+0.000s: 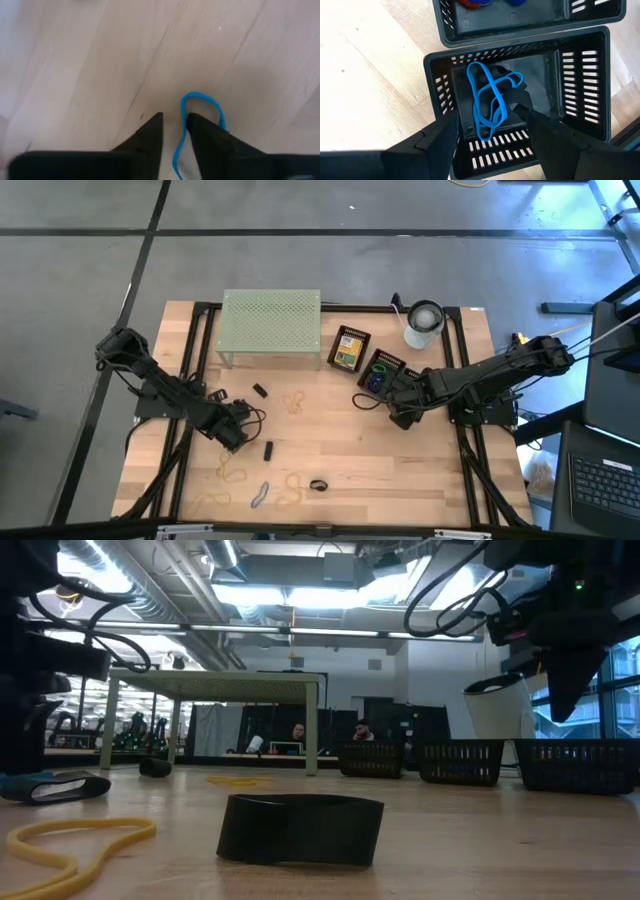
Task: Pick & Place Office Desk Supplies
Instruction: Put the blue rubber band into the bottom black bin
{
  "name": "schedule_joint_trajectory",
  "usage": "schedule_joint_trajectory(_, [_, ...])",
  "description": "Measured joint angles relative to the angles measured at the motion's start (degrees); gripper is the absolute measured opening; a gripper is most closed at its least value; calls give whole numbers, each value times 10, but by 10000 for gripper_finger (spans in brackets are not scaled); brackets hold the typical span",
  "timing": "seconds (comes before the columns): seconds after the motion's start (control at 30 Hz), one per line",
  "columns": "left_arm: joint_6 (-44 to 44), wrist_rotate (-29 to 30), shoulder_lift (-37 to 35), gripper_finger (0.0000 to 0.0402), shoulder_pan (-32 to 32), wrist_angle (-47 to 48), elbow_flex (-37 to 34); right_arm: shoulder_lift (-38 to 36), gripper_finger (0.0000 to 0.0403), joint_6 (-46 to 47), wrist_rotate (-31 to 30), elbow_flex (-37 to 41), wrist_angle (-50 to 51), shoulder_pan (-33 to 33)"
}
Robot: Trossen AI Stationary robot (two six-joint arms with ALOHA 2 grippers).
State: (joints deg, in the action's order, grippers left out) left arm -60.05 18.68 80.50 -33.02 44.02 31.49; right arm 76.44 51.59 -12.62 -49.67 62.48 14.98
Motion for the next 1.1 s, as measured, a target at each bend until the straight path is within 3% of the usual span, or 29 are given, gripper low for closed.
schedule_joint_trajectory(0.2, [8,7,2,8,1,-16,-2,0,235,-2,0,0,0,0])
schedule_joint_trajectory(0.37, [11,36,-9,2,2,-16,13,0,235,-1,0,0,1,0])
schedule_joint_trajectory(0.7, [108,204,-70,1,2,-59,97,0,235,17,0,-30,6,0])
schedule_joint_trajectory(0.9, [305,288,-74,1,2,-244,117,-1,235,-35,-22,-91,-55,1])
schedule_joint_trajectory(1.1, [535,341,-74,2,9,-505,118,2,235,-194,-13,-94,-333,3])
